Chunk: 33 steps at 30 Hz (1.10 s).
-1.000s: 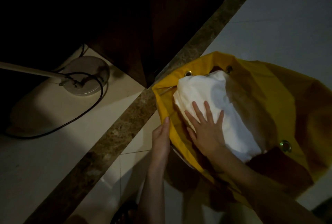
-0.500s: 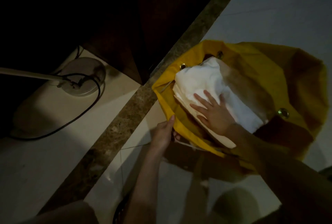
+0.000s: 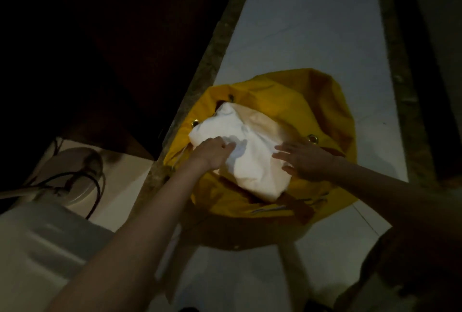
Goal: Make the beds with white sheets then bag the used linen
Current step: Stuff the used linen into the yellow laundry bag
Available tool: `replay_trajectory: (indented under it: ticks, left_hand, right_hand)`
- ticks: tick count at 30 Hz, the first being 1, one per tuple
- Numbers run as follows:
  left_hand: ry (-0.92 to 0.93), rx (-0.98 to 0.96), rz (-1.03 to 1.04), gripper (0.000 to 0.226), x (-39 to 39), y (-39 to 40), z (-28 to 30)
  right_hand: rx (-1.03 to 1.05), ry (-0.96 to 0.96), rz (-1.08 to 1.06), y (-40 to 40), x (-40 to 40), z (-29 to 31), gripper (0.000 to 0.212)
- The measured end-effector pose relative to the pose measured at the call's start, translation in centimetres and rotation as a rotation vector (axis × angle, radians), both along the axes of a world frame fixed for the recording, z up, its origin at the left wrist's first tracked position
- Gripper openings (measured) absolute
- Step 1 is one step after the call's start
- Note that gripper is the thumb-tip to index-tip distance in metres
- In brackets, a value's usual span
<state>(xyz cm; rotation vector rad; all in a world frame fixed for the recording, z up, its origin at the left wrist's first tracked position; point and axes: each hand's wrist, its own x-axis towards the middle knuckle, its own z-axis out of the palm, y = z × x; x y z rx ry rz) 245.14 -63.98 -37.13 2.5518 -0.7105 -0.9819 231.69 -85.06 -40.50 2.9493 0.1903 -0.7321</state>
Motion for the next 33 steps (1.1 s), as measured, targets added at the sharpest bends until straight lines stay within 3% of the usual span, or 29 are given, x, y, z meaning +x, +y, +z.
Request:
replay_trajectory:
  ticks: [3, 7, 12, 16, 20, 24, 29, 31, 33]
  left_hand:
    - [0.015, 0.004, -0.154, 0.054, -0.1, -1.3, -0.5]
    - [0.061, 0.056, -0.314, 0.055, -1.1, -2.6, -1.5]
    - [0.255, -0.018, -0.309, 0.055, -3.9, -4.3, -2.3]
    - [0.311, -0.06, -0.316, 0.053, -5.4, -5.5, -2.4]
    - [0.404, -0.089, -0.246, 0.052, -6.3, -6.5, -2.8]
    - [0.597, -0.206, -0.064, 0.047, -7.6, -8.0, -2.6]
    - [0.623, -0.3, 0.093, 0.046, -8.8, -10.8, -2.8]
    - [0.653, -0.333, 0.179, 0.045, -9.3, -11.7, -3.4]
    - [0.674, -0.362, 0.217, 0.026, -10.1, -12.4, -4.4]
  right_hand:
    - [-0.111, 0.058, -0.12, -1.2, -1.6, 1.3, 0.052]
    - [-0.043, 0.007, -0.282, -3.0, -4.1, 2.9, 0.047]
    - [0.002, -0.073, -0.469, -5.4, -7.1, 3.3, 0.04]
    - [0.24, -0.137, -0.664, -6.5, -8.0, 2.4, 0.034]
    - [0.428, -0.091, -0.988, -7.6, -8.5, 1.7, 0.049]
    - [0.878, 0.087, -1.281, -7.3, -8.0, 1.7, 0.051]
    - [1.255, 0.051, -1.374, -5.5, -5.8, 2.5, 0.05]
    - [1.269, 0.07, -1.394, -5.2, -5.1, 2.2, 0.055]
    - [1.259, 0.076, -1.411, -5.2, -4.7, 1.8, 0.06]
